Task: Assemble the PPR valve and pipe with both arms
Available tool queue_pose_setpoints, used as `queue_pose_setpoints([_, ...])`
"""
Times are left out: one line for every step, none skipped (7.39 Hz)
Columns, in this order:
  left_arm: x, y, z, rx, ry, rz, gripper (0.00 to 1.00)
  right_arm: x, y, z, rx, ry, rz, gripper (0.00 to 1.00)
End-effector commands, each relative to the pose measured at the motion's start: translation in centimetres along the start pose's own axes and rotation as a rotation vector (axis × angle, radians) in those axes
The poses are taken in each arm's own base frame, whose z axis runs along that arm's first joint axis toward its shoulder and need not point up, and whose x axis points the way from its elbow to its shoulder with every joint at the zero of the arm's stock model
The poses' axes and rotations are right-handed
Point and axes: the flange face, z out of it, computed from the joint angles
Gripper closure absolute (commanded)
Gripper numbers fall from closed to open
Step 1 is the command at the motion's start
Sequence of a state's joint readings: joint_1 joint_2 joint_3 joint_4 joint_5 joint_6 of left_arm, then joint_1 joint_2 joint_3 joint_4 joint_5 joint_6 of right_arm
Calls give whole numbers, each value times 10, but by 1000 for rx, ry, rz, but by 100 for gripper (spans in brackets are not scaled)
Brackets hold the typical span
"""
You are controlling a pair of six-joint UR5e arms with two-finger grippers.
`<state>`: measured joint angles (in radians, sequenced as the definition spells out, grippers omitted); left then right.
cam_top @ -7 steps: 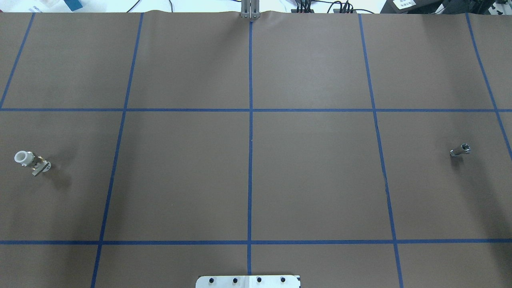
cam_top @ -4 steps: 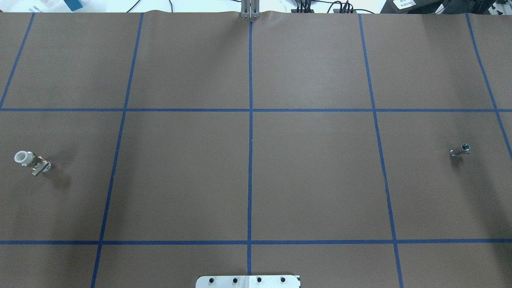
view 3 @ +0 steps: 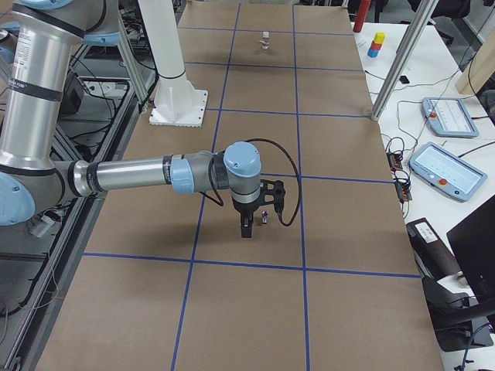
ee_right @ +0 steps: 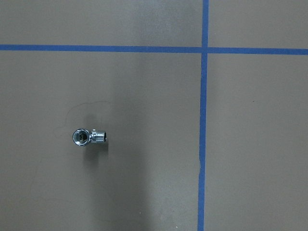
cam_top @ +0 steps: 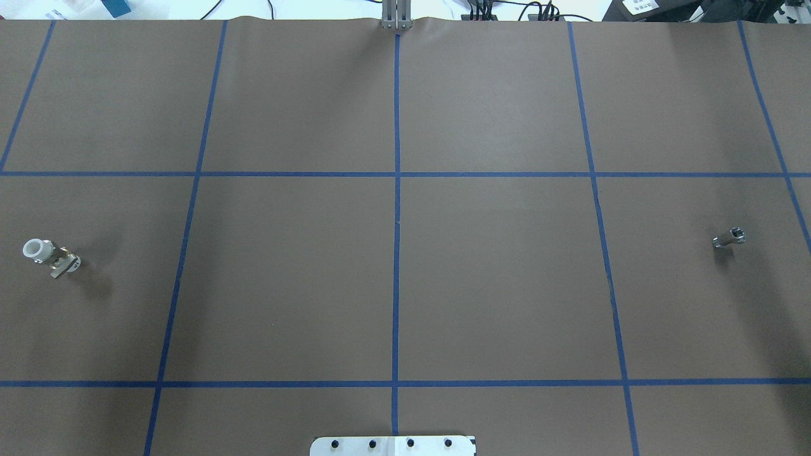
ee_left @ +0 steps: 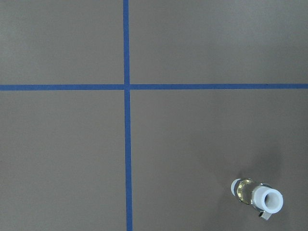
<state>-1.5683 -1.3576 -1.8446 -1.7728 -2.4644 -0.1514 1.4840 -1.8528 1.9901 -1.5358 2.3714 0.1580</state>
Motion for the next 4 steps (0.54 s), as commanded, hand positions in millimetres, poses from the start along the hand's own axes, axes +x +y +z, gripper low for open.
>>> queue_pose_setpoints([0,2,0,5,0,2,0,-6,4,-6,6,-12,-7,0])
queue_pose_setpoints([0,-1,0,9,-13,-22,0,-6,4,-6,7,-9,-8,0])
queue_pose_setpoints([4,-2,3,3,-11,-17,0,-6,4,-6,7,-10,-3,0])
queue_pose_setpoints([7,-3,5,-2,-9,-9,1,-7,4,-7,9,-11,-1,0])
